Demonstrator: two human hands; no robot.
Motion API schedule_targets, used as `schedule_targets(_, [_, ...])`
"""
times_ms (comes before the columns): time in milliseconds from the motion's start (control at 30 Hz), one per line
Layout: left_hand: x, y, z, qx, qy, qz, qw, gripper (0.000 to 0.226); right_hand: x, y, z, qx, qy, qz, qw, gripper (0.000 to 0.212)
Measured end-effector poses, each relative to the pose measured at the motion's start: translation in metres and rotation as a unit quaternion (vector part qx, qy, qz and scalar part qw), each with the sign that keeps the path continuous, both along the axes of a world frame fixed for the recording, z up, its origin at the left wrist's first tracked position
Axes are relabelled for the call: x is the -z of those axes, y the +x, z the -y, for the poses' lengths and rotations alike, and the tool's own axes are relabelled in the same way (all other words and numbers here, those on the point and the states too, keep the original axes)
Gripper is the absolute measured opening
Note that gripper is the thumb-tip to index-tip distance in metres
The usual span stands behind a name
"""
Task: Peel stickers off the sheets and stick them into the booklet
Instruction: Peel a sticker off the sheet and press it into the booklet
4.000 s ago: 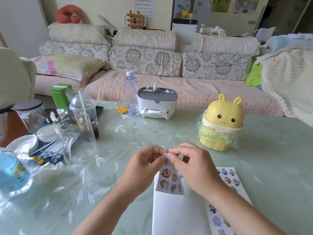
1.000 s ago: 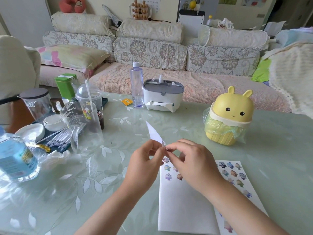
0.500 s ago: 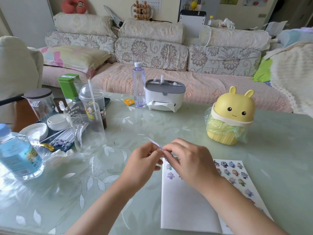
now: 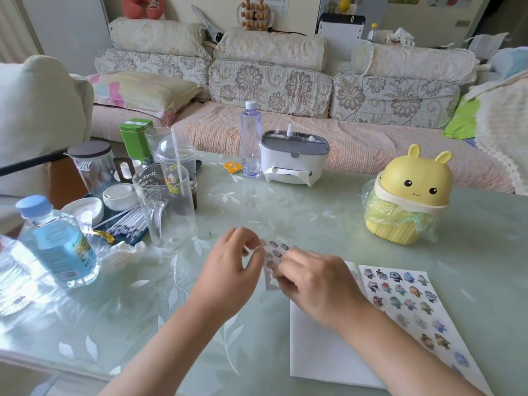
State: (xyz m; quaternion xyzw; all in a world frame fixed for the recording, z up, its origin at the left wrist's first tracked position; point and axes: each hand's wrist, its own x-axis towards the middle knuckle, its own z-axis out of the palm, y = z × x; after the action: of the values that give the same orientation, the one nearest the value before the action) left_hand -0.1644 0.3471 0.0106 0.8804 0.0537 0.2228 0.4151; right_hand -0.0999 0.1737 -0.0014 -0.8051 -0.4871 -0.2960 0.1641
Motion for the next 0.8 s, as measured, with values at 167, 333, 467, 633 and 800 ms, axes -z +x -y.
schedule_targets(167, [0.028, 0.003, -0.021, 0.127, 0.122, -0.033, 0.984, 0.026, 0.02, -0.009, -0.003, -0.01, -0.032, -0.071, 0.997, 0.016])
schedule_targets(333, [0.049, -0.001, -0.018, 0.185, 0.174, -0.127, 0.959, 0.026, 0.03, -0.01, 0.0, 0.02, -0.081, -0.102, 0.991, 0.017])
schedule_targets(467, [0.048, -0.003, -0.017, 0.152, 0.236, -0.15, 0.948, 0.03, 0.035, -0.011, 0.0, 0.035, -0.079, -0.129, 0.988, 0.022])
schedule_targets(633, [0.045, -0.001, -0.017, 0.062, 0.286, -0.172, 0.941, 0.035, 0.031, -0.014, 0.005, 0.023, -0.05, -0.152, 0.987, 0.012])
schedule_targets(800, [0.034, 0.002, -0.011, 0.011, 0.264, -0.179, 0.948, 0.032, 0.017, -0.008, 0.016, 0.035, 0.066, -0.237, 0.969, 0.025])
